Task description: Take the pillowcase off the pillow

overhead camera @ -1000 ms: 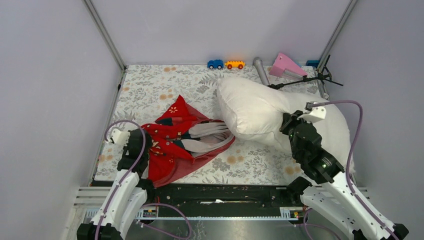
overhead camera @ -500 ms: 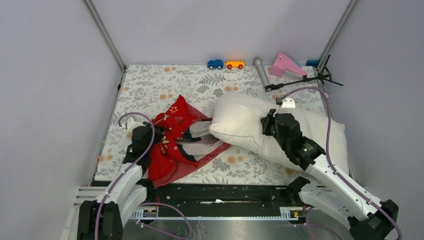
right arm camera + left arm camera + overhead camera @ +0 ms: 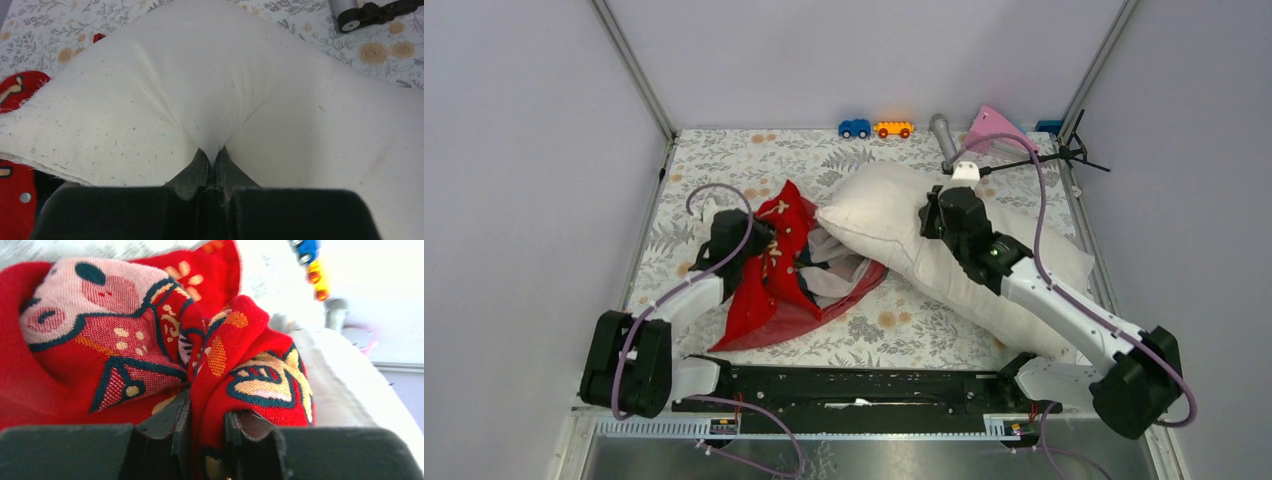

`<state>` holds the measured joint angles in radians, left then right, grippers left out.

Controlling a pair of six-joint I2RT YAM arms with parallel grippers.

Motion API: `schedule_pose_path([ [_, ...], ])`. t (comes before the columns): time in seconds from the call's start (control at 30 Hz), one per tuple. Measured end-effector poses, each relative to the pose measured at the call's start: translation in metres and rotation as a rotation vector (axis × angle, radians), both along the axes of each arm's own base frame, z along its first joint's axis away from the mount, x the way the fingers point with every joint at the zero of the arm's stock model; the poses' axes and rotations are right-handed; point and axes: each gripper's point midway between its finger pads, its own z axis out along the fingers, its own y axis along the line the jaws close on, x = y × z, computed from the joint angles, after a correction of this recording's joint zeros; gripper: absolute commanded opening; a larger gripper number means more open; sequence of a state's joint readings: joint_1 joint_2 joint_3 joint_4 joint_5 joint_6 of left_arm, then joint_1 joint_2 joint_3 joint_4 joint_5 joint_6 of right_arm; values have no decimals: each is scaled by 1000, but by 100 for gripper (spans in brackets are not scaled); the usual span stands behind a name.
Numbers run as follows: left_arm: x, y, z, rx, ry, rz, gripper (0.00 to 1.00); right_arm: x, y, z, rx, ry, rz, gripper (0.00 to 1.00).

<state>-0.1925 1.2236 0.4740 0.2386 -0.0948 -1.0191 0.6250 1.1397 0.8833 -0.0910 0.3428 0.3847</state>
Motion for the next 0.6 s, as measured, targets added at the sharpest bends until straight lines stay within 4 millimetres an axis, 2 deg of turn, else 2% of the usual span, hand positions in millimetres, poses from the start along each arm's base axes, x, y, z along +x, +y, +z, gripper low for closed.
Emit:
schedule_pose_path([
  [0.23,80,-13,83,-16,-149,21,0,49,29,24,-62,-22,20,0],
  [0.27,93,-14,94,-16,-171,25,0,58,34,29,-69,-32,25,4],
  [0.3,101,-16,103,-13,-187,23,3,65,40,34,-73,-40,31,20],
  [0.33,113,-18,113,-7,-207,19,12,72,45,40,-74,-49,36,46],
  [0.37,122,-20,122,-2,-226,15,27,80,51,45,-74,-58,46,70],
  [0.4,131,-22,130,5,-249,7,44,87,58,52,-68,-69,54,87],
  [0.43,137,-24,136,16,-265,-5,61,93,64,59,-57,-87,63,97],
  [0.47,142,-27,140,34,-279,-26,74,97,69,67,-41,-105,73,99],
  [0.6,139,-40,135,142,-271,-105,97,99,83,93,19,-165,126,100],
])
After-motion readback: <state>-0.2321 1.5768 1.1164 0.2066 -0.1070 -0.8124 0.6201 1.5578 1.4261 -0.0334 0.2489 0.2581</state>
